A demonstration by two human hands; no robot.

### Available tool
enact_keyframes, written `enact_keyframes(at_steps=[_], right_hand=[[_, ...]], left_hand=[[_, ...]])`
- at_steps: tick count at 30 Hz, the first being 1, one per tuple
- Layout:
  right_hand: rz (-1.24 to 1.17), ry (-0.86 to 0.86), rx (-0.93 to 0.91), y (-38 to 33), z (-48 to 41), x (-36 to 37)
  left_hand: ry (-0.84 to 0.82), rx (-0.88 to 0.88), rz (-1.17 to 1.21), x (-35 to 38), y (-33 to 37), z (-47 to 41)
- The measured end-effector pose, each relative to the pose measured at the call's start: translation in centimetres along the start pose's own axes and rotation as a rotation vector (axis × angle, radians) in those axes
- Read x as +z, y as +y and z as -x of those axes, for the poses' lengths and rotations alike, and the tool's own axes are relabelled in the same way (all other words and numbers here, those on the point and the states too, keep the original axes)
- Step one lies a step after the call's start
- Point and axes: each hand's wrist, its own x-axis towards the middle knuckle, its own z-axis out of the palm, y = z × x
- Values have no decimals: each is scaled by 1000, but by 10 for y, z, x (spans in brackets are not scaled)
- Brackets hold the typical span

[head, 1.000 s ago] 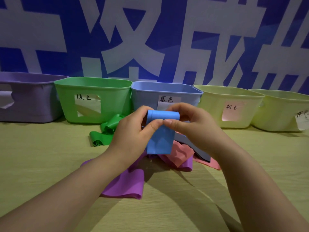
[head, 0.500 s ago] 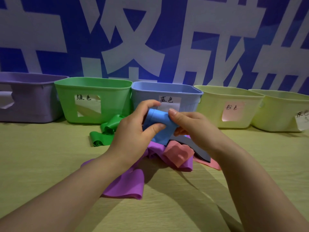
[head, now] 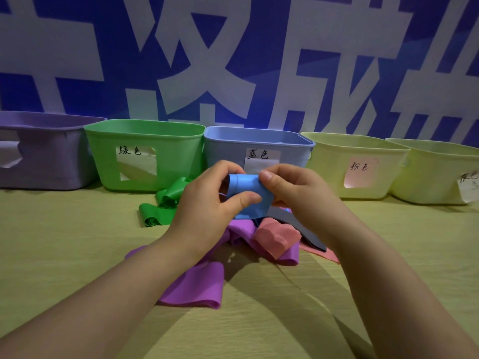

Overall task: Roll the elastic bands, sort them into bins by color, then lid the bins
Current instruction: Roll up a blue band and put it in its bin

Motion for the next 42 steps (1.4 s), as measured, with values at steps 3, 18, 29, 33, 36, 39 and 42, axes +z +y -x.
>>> enact_keyframes(at_steps=[3,18,29,33,36,39,42], right_hand=[[-16,-10,43,0,0,2],[-174,-64,140,-8,6,1],[-59,45,55,-4,2,1],[-10,73,-8,-2,1,3],[-12,55,-18,-3,2,2],[-19,47,-28,-3,2,-1],[-45,58,-3,-4,3,-1]], left_hand=[[-8,10,4,0,0,0],[-20,79,-130,-1,-3,-1],[-101,1,-139,-1,0,-1],[-79,59,-182,-3,1,-1],[-50,86,-175,-3,0,0],[-53,77,-164,-4,0,-1],[-76,67,-156,-3,-1,-2]])
